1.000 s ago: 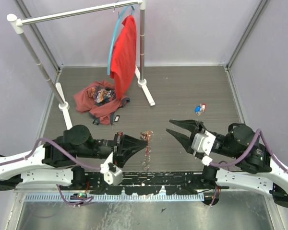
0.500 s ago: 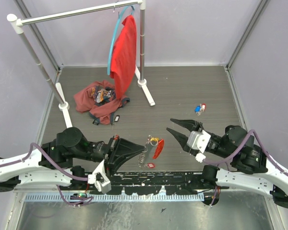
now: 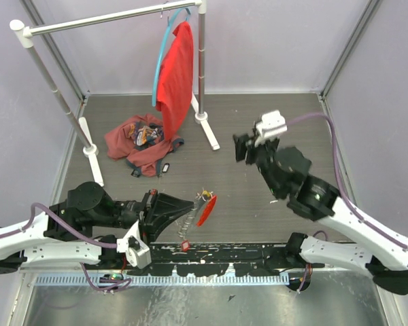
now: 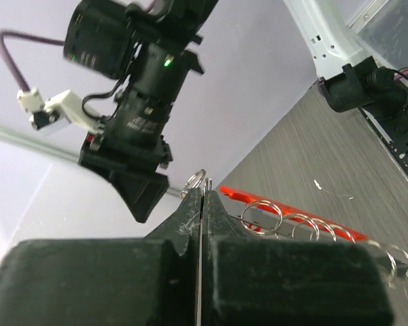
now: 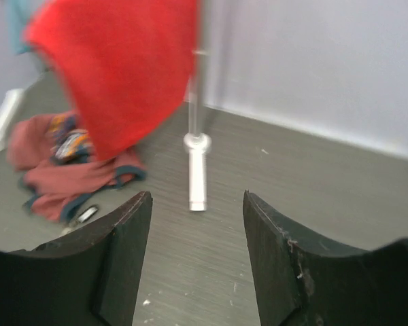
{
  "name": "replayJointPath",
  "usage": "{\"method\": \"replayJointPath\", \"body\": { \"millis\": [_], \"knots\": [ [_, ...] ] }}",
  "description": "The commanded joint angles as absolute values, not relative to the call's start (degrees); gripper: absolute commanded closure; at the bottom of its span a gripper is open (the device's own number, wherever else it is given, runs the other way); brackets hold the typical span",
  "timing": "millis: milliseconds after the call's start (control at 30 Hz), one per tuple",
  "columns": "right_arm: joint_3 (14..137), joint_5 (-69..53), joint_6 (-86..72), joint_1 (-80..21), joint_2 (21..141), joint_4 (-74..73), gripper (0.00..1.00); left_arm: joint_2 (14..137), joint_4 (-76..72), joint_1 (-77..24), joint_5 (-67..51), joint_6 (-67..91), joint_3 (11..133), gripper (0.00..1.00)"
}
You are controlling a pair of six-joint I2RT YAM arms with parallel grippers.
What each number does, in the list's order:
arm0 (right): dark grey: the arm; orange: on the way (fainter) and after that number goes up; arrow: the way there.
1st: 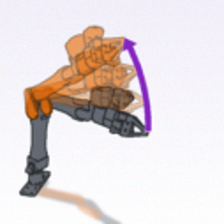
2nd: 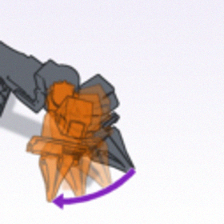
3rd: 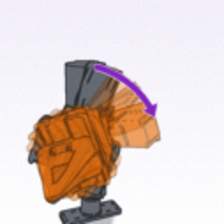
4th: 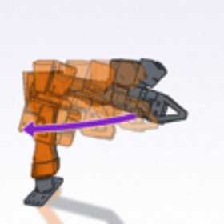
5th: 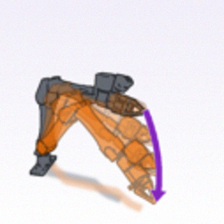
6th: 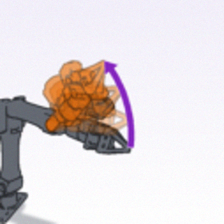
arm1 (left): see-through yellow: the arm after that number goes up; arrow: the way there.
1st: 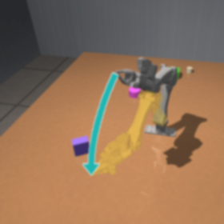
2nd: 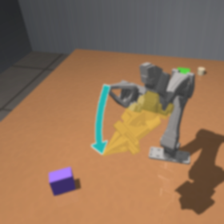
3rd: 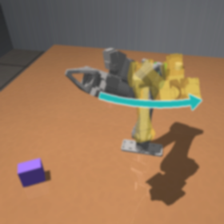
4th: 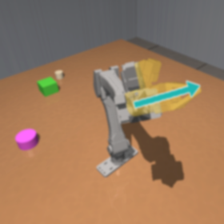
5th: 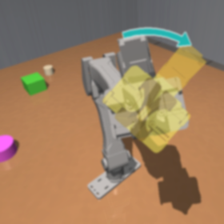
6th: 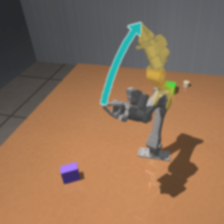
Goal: Put the keys on the keyring
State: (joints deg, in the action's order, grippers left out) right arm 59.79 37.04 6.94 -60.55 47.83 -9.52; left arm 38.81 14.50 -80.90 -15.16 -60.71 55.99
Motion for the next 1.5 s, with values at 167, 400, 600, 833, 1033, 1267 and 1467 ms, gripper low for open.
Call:
{"method": "replayJointPath", "body": {
  "millis": [167, 400, 600, 833, 1033, 1267, 1467],
  "knots": [
    [74.45, 9.37, -25.62, -26.05, 67.75, -30.39, 0.39, 38.76, 14.66, -81.12, -4.83, -49.11, 57.97, 1.00],
    [66.49, -1.78, -32.78, -8.92, 74.42, -28.03, 0.36, 40.37, 13.71, -80.96, -1.66, -44.42, 58.29, 1.00],
    [61.97, 0.69, -28.33, -2.27, 76.78, -25.58, 0.32, 42.27, 13.45, -80.15, -1.40, -43.06, 58.35, 1.00],
    [61.78, 5.01, -24.82, 0.00, 83.58, -24.53, 0.34, 44.29, 12.60, -78.90, -2.67, -41.80, 58.44, 1.00],
    [62.75, 7.41, -24.10, 0.25, 90.08, -23.33, 0.43, 45.00, 12.41, -78.75, -3.16, -41.33, 58.66, 1.00],
    [64.26, 8.99, -20.48, 0.53, 95.90, -24.25, 0.51, 45.15, 12.24, -78.66, -3.20, -41.05, 58.46, 1.00],
    [67.18, 11.30, -17.53, 0.44, 99.92, -26.06, 0.53, 45.66, 11.96, -78.66, -3.35, -41.09, 58.45, 1.00]
  ]
}}
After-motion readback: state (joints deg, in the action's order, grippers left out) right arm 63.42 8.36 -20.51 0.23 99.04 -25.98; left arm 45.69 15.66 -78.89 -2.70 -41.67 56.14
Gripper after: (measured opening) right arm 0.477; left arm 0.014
